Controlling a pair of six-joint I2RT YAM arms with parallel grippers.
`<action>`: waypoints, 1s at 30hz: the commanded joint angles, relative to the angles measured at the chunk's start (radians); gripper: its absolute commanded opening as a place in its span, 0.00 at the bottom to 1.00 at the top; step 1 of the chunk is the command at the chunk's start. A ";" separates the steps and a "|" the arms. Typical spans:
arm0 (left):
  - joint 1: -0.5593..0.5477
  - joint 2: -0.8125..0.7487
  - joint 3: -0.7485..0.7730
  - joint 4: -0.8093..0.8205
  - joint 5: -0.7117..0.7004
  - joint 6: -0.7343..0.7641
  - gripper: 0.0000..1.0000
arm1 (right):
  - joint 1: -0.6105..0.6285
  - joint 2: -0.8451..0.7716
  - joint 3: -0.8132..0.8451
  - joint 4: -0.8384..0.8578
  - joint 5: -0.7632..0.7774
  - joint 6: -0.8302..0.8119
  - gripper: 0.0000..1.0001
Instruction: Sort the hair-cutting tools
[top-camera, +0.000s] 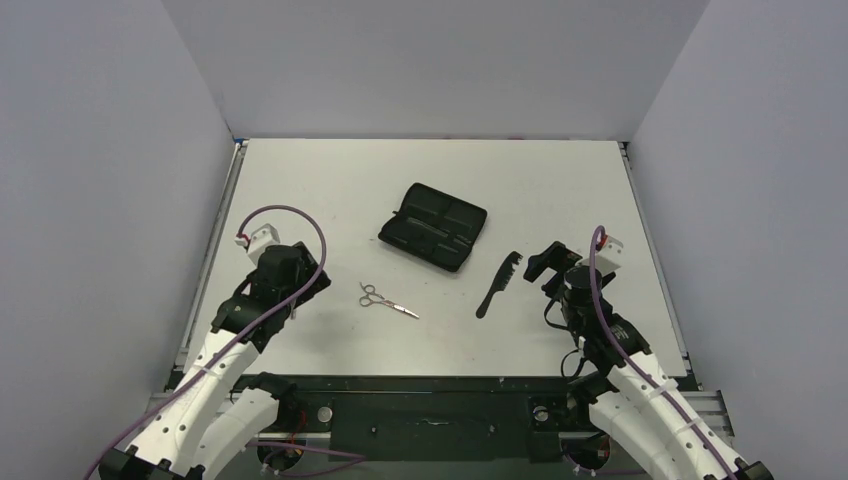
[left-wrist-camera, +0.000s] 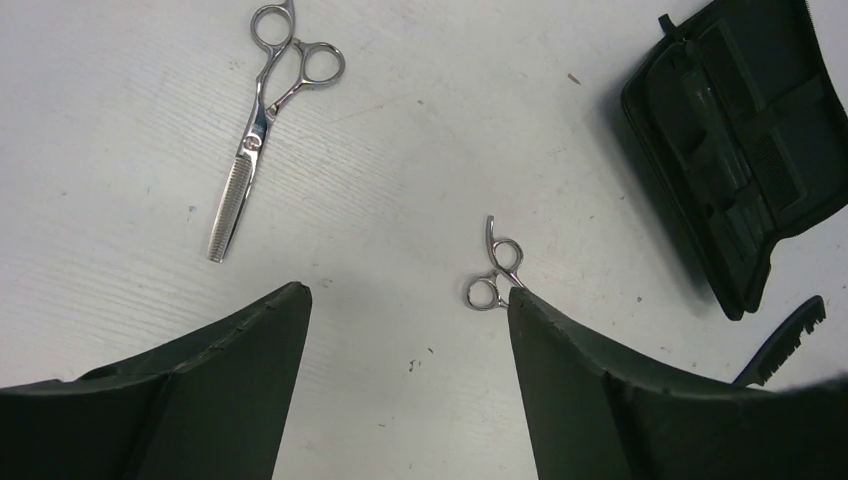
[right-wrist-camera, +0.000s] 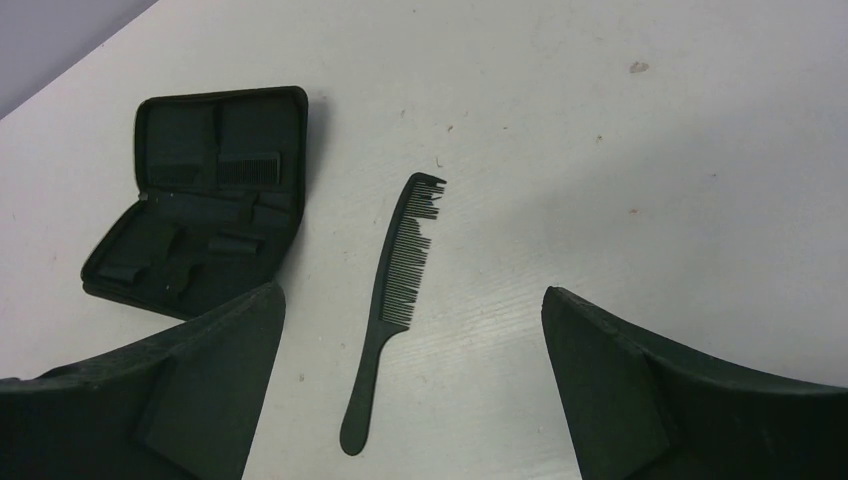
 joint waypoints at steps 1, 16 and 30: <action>-0.004 0.001 0.011 0.009 0.025 0.011 0.71 | -0.004 -0.033 0.004 0.006 -0.020 -0.011 0.96; -0.044 -0.079 -0.078 0.096 0.095 0.034 0.72 | 0.018 -0.038 -0.034 0.109 -0.052 0.067 0.93; -0.254 -0.037 -0.127 0.161 0.042 -0.092 0.72 | 0.031 0.213 -0.068 0.337 -0.263 0.135 0.89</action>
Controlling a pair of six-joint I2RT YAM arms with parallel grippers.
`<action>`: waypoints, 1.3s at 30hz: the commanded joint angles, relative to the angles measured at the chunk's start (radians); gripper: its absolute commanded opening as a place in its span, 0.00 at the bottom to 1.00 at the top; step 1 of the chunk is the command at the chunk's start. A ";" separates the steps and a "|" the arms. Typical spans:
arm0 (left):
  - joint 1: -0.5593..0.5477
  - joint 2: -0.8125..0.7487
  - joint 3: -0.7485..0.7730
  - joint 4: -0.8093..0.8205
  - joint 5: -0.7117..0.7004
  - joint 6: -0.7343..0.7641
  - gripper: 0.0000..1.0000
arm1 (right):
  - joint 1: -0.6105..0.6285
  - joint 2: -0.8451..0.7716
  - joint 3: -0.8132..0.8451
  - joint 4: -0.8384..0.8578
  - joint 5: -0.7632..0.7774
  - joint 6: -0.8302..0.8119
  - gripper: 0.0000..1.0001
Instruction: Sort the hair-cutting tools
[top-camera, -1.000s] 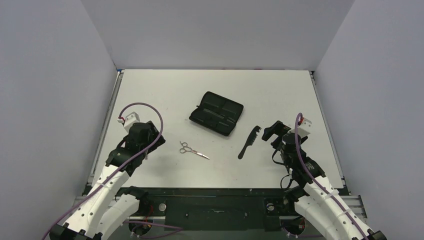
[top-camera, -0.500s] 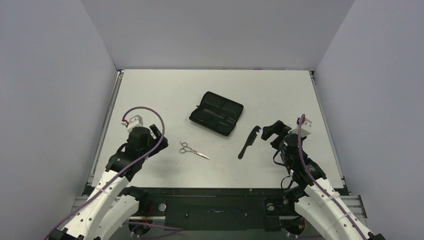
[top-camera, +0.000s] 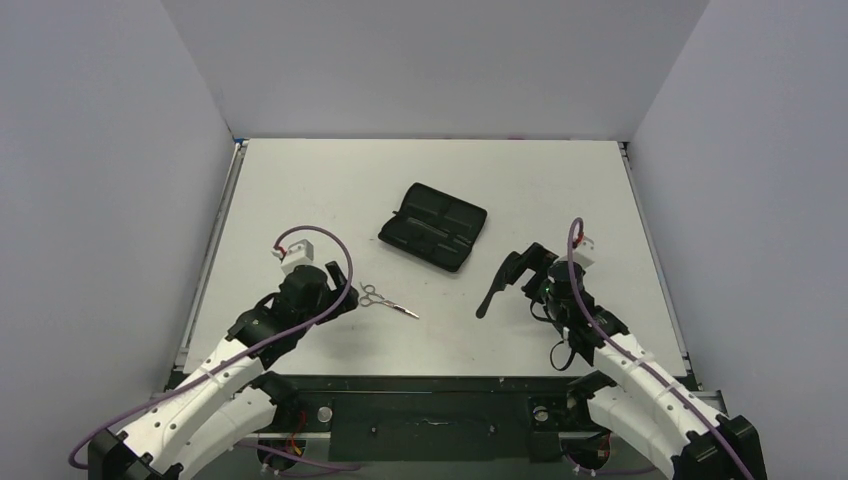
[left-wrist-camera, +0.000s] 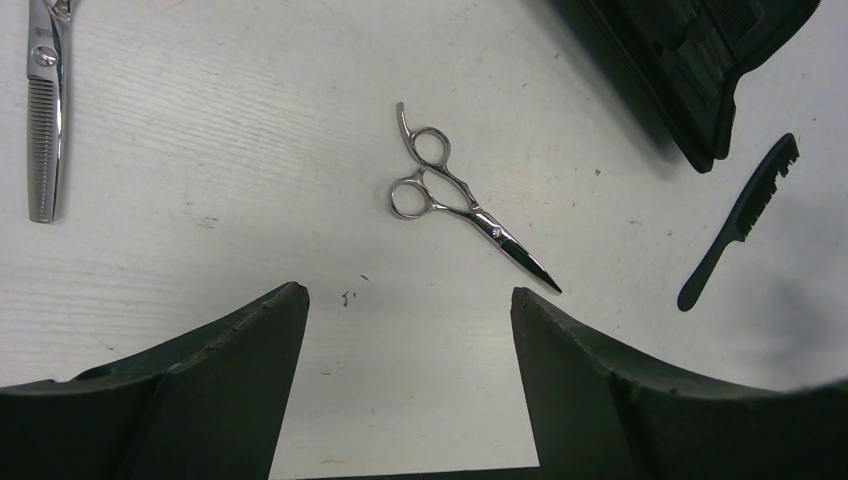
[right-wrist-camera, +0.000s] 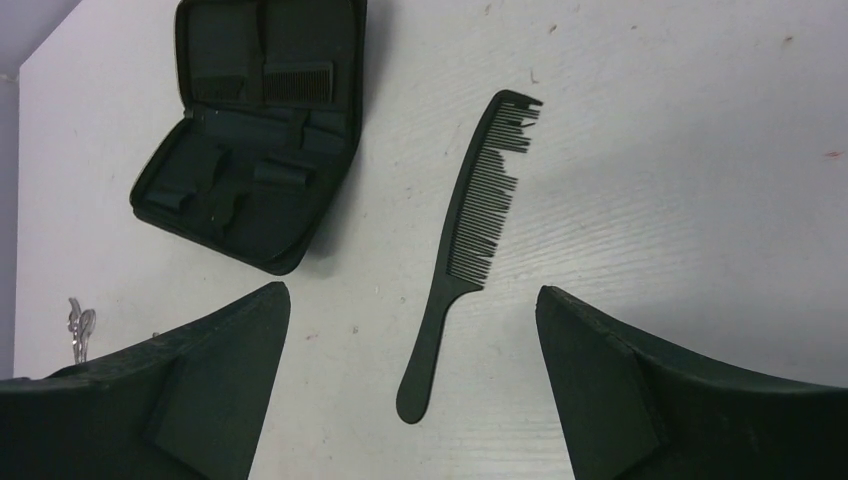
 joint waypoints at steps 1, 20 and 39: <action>-0.010 0.001 -0.023 0.105 0.022 -0.044 0.72 | 0.013 0.088 -0.002 0.190 -0.098 0.060 0.88; -0.015 -0.003 -0.106 0.196 0.094 -0.097 0.70 | 0.085 0.780 0.310 0.442 -0.186 0.153 0.59; -0.015 0.023 -0.152 0.243 0.128 -0.104 0.70 | 0.127 0.933 0.346 0.409 -0.168 0.130 0.35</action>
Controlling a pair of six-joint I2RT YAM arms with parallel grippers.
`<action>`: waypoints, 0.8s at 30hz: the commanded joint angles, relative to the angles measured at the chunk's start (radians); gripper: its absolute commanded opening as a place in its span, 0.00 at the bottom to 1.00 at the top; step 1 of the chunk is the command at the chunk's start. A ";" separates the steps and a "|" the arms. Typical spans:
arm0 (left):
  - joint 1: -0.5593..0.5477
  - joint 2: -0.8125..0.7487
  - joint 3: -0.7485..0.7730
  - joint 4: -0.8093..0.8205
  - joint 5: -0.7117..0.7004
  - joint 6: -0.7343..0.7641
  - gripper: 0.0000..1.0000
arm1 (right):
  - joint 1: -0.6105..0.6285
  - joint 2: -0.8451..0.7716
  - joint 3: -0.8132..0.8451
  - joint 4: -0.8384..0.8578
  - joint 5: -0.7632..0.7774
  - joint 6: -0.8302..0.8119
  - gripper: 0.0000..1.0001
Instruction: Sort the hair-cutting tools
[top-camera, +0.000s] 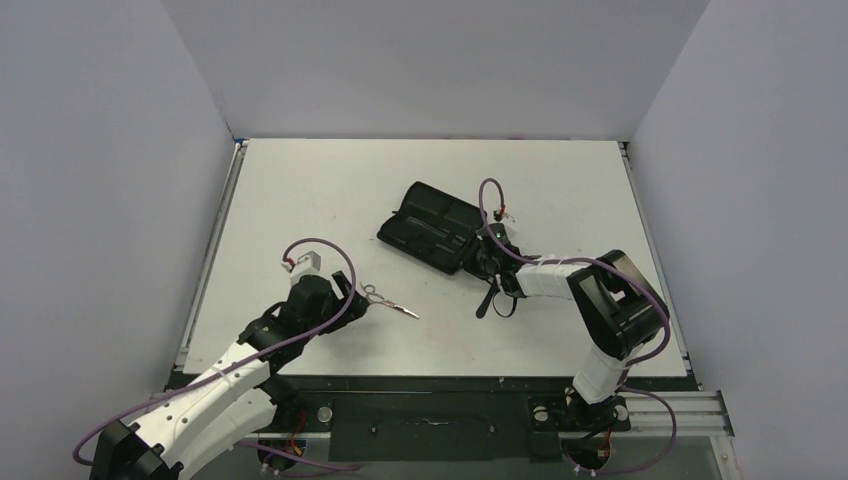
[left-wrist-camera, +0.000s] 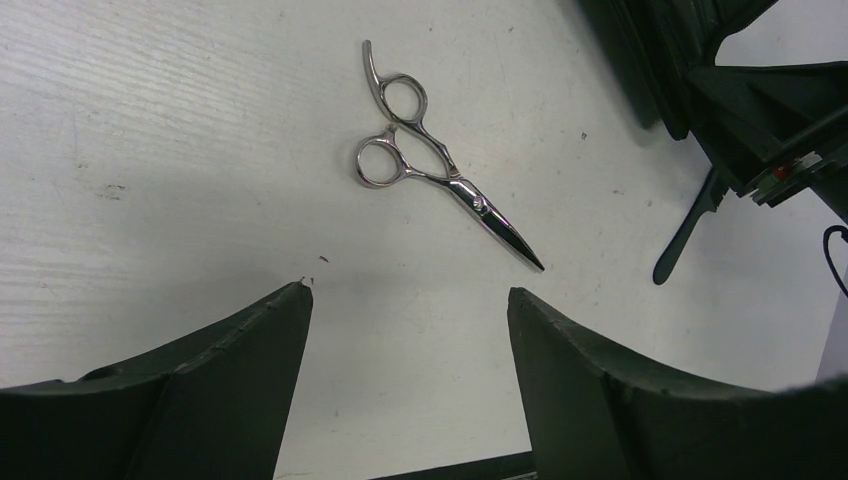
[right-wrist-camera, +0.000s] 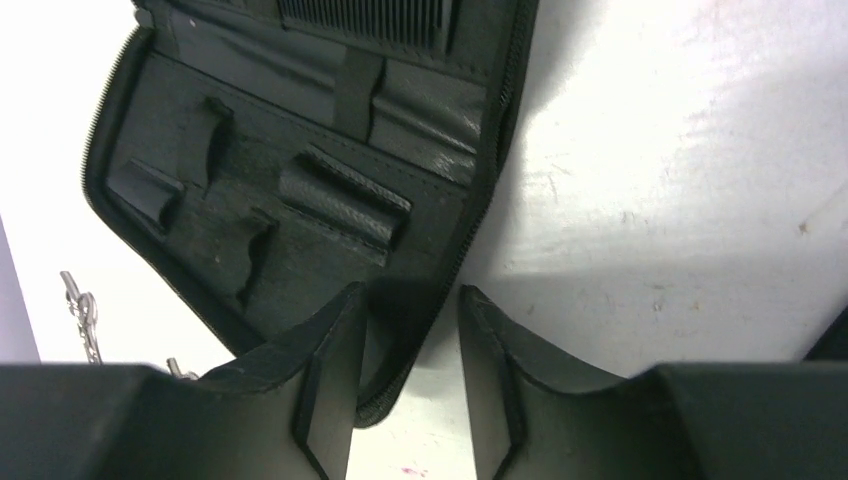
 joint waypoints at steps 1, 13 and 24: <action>-0.005 0.024 0.000 0.069 0.018 -0.004 0.69 | 0.016 -0.026 -0.039 0.026 0.035 -0.029 0.34; -0.004 0.049 -0.003 0.086 0.025 -0.001 0.67 | -0.027 -0.073 -0.017 -0.167 0.128 -0.227 0.08; -0.005 0.067 -0.001 0.103 0.027 0.007 0.67 | -0.102 -0.035 0.167 -0.400 0.248 -0.333 0.04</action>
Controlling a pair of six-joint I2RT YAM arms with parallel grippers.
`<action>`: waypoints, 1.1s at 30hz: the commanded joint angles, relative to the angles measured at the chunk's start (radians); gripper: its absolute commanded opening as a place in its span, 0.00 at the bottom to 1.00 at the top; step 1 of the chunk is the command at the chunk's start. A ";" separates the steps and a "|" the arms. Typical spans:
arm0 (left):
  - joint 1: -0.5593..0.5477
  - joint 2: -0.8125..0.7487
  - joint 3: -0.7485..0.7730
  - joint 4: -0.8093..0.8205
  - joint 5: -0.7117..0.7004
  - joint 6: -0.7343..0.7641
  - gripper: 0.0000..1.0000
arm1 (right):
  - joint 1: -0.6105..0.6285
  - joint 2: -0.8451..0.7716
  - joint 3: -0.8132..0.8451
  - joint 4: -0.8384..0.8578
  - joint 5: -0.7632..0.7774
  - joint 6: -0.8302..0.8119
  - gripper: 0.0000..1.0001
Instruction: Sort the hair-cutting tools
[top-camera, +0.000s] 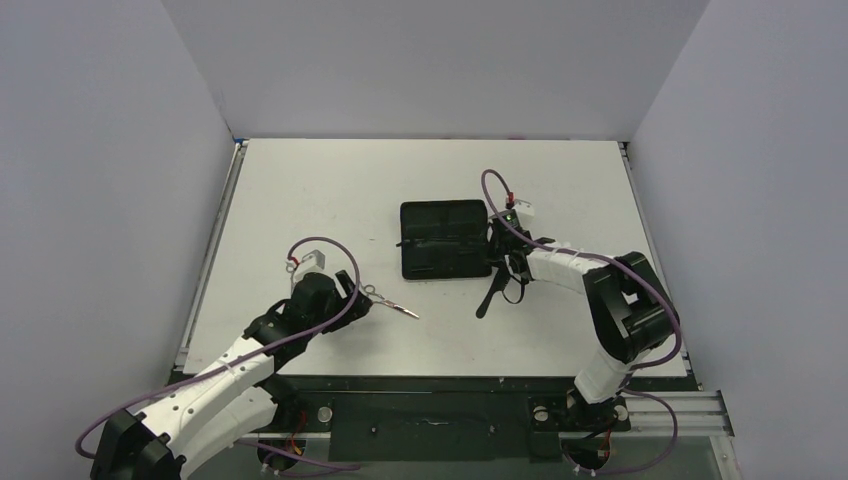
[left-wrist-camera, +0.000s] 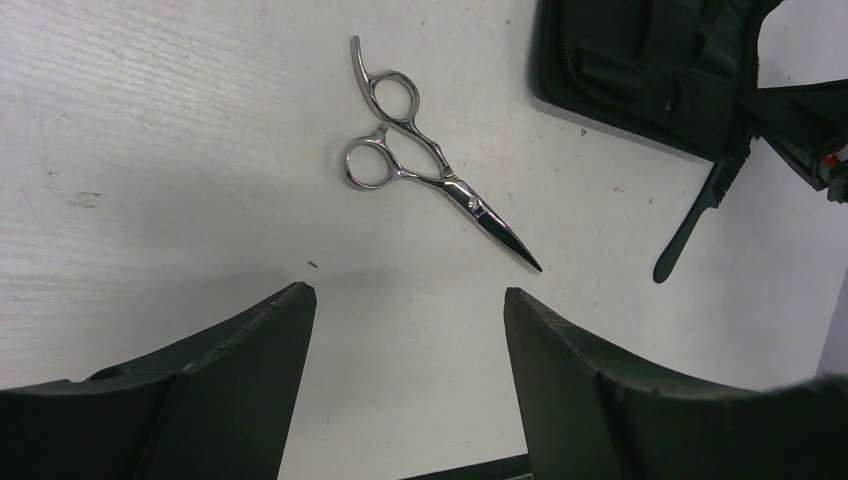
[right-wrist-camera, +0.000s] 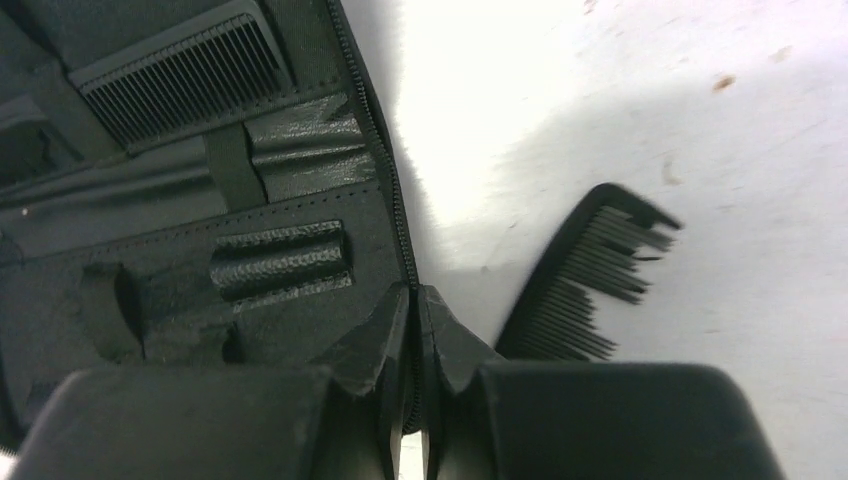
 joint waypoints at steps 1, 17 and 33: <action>-0.005 0.015 0.001 0.059 0.008 0.008 0.67 | -0.027 0.021 0.108 -0.121 0.096 -0.064 0.06; -0.005 0.078 0.032 0.097 0.012 0.019 0.67 | 0.066 -0.237 -0.033 -0.075 -0.001 0.153 0.48; -0.005 -0.035 0.004 0.046 -0.048 -0.018 0.67 | 0.183 -0.236 -0.263 0.313 0.015 0.607 0.85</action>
